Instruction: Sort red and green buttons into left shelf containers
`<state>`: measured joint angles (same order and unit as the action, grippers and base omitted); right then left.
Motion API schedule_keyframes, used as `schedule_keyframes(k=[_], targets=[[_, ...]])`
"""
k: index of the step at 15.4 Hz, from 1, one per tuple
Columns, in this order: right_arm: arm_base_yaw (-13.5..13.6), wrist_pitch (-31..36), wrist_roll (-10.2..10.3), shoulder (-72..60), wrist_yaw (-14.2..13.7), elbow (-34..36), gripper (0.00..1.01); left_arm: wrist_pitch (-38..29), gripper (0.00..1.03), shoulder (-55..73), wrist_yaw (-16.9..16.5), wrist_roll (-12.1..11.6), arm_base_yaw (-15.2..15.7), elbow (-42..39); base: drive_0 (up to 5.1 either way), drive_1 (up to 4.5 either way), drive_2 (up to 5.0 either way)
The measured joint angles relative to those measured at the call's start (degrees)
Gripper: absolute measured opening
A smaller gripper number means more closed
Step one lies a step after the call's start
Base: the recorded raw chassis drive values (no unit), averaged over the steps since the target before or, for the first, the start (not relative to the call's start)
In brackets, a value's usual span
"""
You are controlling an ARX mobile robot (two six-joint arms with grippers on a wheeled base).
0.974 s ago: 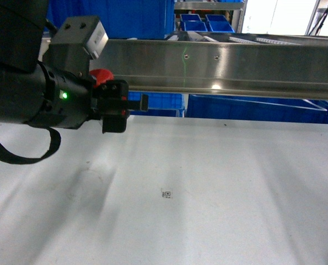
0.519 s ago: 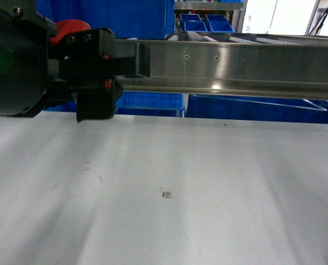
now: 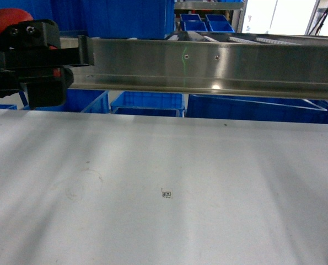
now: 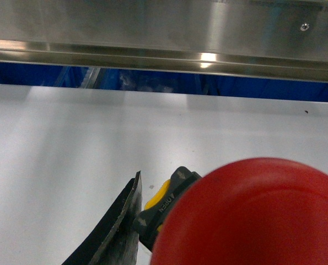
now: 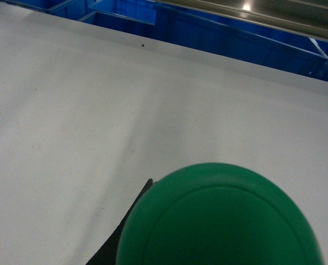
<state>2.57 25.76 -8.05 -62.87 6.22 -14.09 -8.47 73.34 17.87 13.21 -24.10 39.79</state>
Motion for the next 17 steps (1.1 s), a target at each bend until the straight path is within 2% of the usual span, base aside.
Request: schedule_keyframes(k=[5,9,14,17], targets=[[0.0,0.0,0.0,0.0,0.0,0.0,0.27,2.5,0.44,-4.9,1.6,0.0,-3.9,-0.6,0.0,0.0,0.0],[0.0,0.0,0.0,0.0,0.0,0.0,0.27,3.4,0.44,-6.7,3.4,0.2,-2.1,-2.6,0.0,0.0,0.0],[0.0,0.0,0.0,0.0,0.0,0.0,0.27,3.4,0.44,-6.9,3.6,0.3,-1.9,-2.6,0.0,0.0,0.0],[-0.3,0.0,0.0,0.0,-0.2,0.0,0.27,3.4,0.44,-6.9,3.4,0.3,-2.1,-2.6,-4.6,2.35,3.1]])
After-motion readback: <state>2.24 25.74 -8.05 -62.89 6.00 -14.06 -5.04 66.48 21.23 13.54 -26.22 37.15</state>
